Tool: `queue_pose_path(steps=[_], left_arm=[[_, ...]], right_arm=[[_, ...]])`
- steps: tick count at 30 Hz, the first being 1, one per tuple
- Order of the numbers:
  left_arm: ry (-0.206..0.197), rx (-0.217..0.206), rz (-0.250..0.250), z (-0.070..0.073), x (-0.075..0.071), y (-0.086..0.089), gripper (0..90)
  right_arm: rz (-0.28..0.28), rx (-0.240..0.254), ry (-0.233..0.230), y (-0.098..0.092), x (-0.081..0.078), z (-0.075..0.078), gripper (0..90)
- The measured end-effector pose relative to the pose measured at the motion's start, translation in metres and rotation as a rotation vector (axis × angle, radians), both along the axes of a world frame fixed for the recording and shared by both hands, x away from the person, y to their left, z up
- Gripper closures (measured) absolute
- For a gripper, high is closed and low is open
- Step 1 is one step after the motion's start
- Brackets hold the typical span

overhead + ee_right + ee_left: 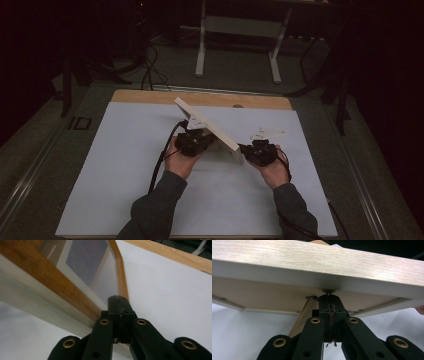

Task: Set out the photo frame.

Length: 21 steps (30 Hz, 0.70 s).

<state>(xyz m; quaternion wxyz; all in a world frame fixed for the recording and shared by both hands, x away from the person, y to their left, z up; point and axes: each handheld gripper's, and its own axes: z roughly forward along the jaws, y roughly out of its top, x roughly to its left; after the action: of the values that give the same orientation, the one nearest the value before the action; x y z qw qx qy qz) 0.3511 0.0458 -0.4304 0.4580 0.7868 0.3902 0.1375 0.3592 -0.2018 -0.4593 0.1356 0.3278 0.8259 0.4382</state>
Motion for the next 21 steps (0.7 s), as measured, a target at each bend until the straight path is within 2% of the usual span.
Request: queue_pose_path(steps=[10, 21], left_arm=[[0.021, -0.006, -0.037, -0.002, 0.010, 0.006, 89.8], [0.032, -0.016, -0.075, -0.004, 0.018, 0.010, 89.9]], right_arm=[[0.046, -0.008, -0.009, 0.007, -0.006, 0.000, 90.0], [0.071, -0.017, -0.022, 0.012, -0.010, 0.003, 90.0]])
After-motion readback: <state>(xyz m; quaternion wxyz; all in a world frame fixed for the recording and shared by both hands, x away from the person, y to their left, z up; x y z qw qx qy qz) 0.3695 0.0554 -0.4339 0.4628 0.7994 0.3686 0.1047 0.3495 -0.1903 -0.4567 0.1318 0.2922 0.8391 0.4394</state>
